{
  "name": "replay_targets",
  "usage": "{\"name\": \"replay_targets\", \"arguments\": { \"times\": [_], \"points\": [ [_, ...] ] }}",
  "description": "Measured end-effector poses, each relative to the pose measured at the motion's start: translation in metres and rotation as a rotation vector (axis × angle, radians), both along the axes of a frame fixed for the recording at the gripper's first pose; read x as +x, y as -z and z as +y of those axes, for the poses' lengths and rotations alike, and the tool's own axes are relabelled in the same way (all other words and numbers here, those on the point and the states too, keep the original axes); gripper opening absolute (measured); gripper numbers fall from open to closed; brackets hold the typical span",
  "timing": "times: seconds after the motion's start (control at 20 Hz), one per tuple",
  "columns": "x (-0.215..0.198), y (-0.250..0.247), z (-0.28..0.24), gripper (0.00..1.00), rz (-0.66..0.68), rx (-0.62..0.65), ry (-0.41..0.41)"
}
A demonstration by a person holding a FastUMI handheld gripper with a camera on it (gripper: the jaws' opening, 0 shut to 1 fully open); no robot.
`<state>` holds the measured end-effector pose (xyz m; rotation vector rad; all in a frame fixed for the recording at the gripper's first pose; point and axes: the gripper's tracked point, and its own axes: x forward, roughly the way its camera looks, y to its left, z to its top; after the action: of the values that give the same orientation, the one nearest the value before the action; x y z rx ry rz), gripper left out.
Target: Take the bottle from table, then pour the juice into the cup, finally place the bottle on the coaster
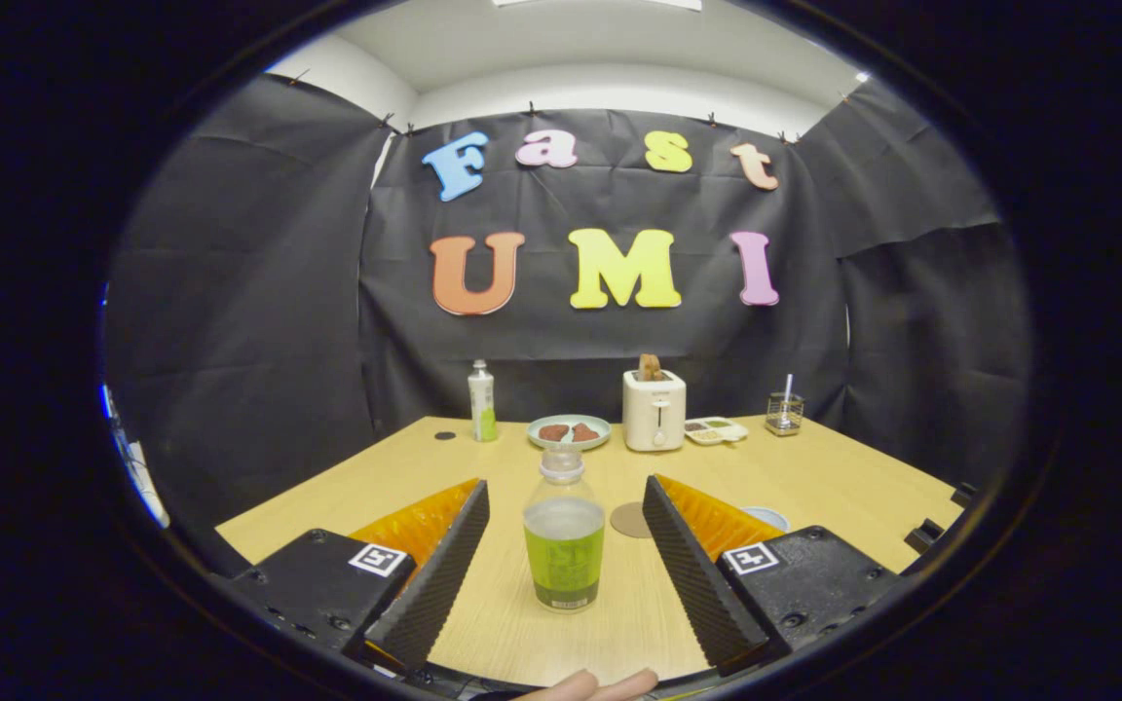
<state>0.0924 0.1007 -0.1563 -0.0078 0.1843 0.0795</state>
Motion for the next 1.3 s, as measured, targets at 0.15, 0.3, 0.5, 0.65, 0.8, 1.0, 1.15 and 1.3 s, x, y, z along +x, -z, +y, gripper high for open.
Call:
{"name": "replay_targets", "arguments": {
  "times": [0.15,0.3,0.5,0.65,0.8,1.0,1.15,1.3],
  "points": [
    [0.014,0.022,0.005,1.0,0.041,-0.017,0.001],
    [0.027,0.037,0.006,1.0,0.073,-0.027,0.009],
    [0.045,0.051,0.005,1.0,0.095,-0.037,0.026],
    [0.057,0.061,0.004,1.0,0.119,-0.043,0.039],
    [0.068,0.067,0.004,1.0,0.13,-0.033,0.056],
    [0.079,0.069,0.005,0.97,0.117,-0.063,0.082],
    [0.083,0.071,0.003,0.81,0.11,-0.106,0.094],
    [0.075,0.066,-0.005,0.81,0.104,-0.088,0.126]
  ]
}}
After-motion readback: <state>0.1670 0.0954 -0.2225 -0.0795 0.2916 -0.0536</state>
